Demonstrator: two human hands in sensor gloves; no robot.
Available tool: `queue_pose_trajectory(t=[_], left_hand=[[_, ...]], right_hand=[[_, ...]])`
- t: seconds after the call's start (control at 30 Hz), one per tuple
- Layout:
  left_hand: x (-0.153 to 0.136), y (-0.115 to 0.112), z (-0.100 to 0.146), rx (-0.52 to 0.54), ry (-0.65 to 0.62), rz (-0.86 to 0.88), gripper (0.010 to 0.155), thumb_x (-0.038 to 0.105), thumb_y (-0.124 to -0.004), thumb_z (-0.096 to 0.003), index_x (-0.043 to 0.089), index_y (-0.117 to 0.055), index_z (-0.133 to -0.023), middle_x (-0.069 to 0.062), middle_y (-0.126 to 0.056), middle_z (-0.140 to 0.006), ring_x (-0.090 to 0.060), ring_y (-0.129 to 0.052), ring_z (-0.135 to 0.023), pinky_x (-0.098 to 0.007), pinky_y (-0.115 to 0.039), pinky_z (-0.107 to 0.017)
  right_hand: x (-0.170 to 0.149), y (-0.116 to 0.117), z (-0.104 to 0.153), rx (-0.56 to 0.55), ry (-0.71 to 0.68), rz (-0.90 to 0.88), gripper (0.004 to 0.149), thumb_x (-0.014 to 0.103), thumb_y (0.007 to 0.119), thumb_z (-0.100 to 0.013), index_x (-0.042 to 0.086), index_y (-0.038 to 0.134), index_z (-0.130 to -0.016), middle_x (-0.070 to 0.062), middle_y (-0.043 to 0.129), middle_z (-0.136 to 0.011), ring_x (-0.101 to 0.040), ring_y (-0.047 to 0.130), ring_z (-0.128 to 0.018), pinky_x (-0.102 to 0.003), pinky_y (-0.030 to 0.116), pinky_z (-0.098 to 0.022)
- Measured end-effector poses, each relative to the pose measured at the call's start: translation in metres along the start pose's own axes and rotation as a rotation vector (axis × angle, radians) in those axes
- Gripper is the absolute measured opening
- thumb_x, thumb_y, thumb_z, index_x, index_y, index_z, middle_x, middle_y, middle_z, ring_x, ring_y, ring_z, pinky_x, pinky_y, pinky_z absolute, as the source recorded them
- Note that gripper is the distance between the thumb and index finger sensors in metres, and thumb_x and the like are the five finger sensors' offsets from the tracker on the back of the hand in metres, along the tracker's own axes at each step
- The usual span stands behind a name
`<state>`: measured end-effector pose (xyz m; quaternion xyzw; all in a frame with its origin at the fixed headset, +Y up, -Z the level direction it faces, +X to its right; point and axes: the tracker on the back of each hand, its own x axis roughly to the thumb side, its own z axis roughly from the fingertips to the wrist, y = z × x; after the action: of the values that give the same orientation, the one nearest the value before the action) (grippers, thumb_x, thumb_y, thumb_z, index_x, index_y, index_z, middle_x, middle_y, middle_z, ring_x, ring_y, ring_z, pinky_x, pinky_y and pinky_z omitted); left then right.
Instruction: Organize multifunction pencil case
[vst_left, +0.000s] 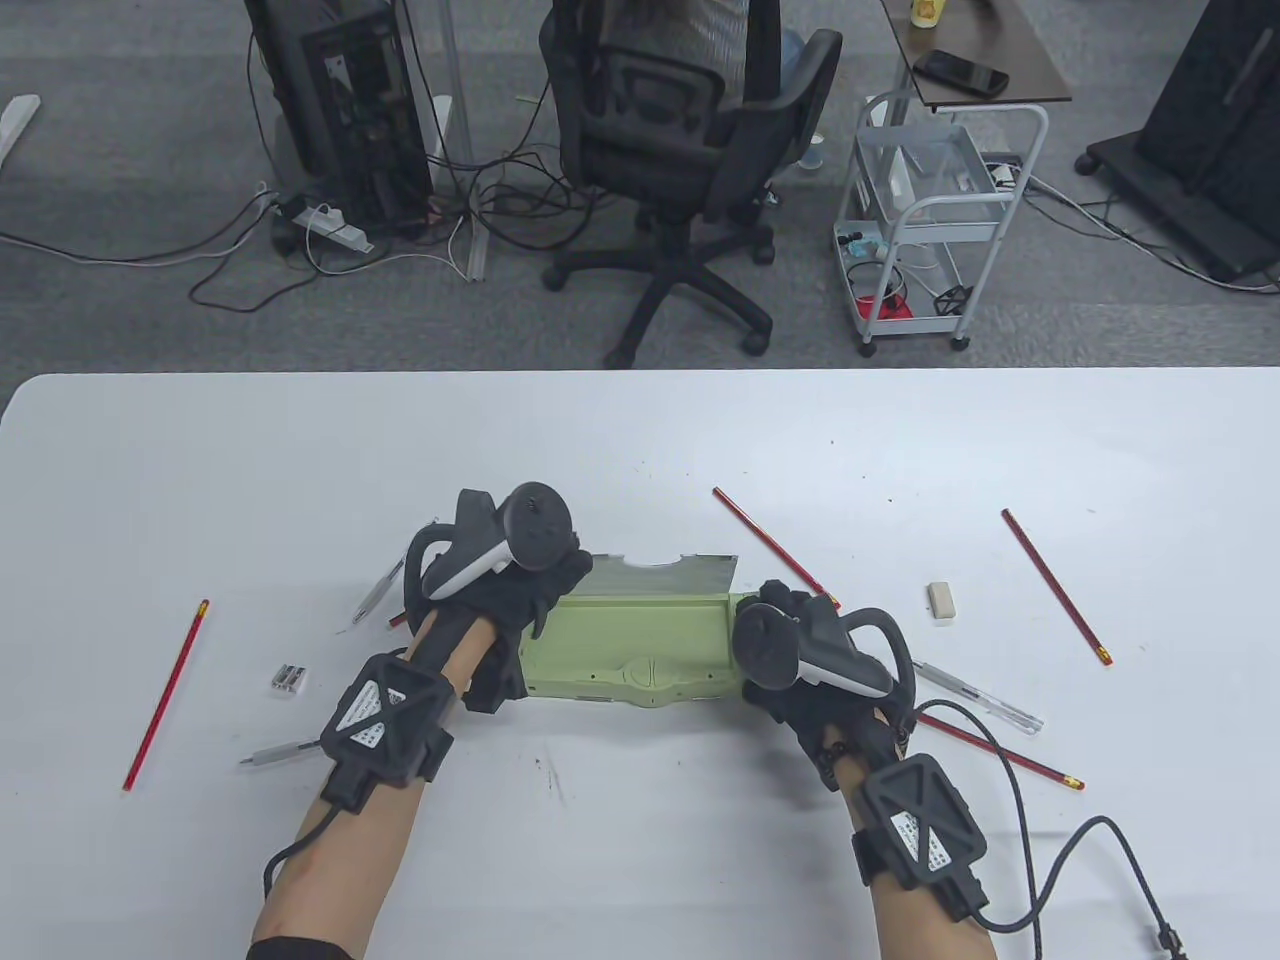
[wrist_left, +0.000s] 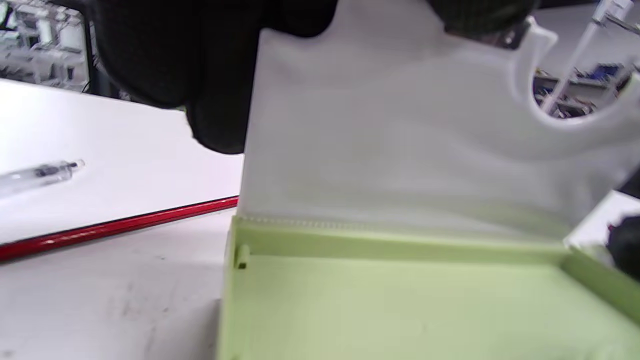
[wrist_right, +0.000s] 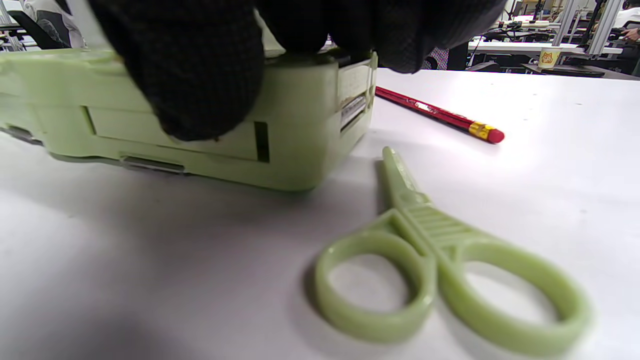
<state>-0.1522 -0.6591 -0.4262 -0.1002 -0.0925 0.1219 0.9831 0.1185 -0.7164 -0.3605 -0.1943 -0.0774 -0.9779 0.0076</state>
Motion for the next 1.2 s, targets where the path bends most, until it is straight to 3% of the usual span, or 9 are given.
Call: queue_pose_trajectory(t=[0.23, 0.37, 0.6, 1.2], left_hand=[[-0.012, -0.001, -0.036, 0.027, 0.165, 0.042, 0.063, 0.053, -0.069, -0.0442, 0.024, -0.07, -0.1, -0.009, -0.097, -0.091, -0.035, -0.099, -0.076, -0.056, -0.081, -0.056], [-0.019, -0.008, -0.047, 0.032, 0.26, -0.015, 0.078, 0.051, -0.078, -0.0428, 0.017, -0.053, -0.108, -0.013, -0.08, -0.105, -0.04, -0.088, -0.09, -0.06, -0.074, -0.063], [-0.025, -0.028, -0.046, -0.05, 0.288, -0.148, 0.09, 0.051, -0.082, -0.0416, 0.013, -0.041, -0.111, -0.02, -0.061, -0.115, -0.049, -0.07, -0.1, -0.067, -0.063, -0.068], [-0.025, -0.039, -0.049, -0.153, 0.339, -0.139, 0.092, 0.051, -0.085, -0.0407, 0.013, -0.041, -0.112, -0.02, -0.059, -0.116, -0.051, -0.067, -0.102, -0.069, -0.06, -0.069]], right_hand=[[0.001, 0.0, 0.001, 0.004, 0.002, 0.008, 0.081, 0.039, 0.087, -0.045, 0.006, 0.051, -0.109, -0.028, 0.044, -0.111, -0.052, 0.061, -0.1, -0.059, 0.059, -0.073], [0.001, 0.0, 0.001, 0.006, 0.003, 0.006, 0.081, 0.039, 0.087, -0.045, 0.006, 0.051, -0.109, -0.028, 0.044, -0.111, -0.052, 0.061, -0.1, -0.059, 0.059, -0.073], [0.002, -0.001, 0.001, 0.01, -0.003, 0.016, 0.081, 0.039, 0.087, -0.045, 0.005, 0.051, -0.109, -0.029, 0.044, -0.111, -0.052, 0.062, -0.099, -0.059, 0.06, -0.073], [0.002, -0.001, 0.001, 0.013, -0.006, 0.013, 0.081, 0.039, 0.087, -0.045, 0.005, 0.051, -0.109, -0.029, 0.044, -0.111, -0.052, 0.063, -0.099, -0.059, 0.06, -0.072]])
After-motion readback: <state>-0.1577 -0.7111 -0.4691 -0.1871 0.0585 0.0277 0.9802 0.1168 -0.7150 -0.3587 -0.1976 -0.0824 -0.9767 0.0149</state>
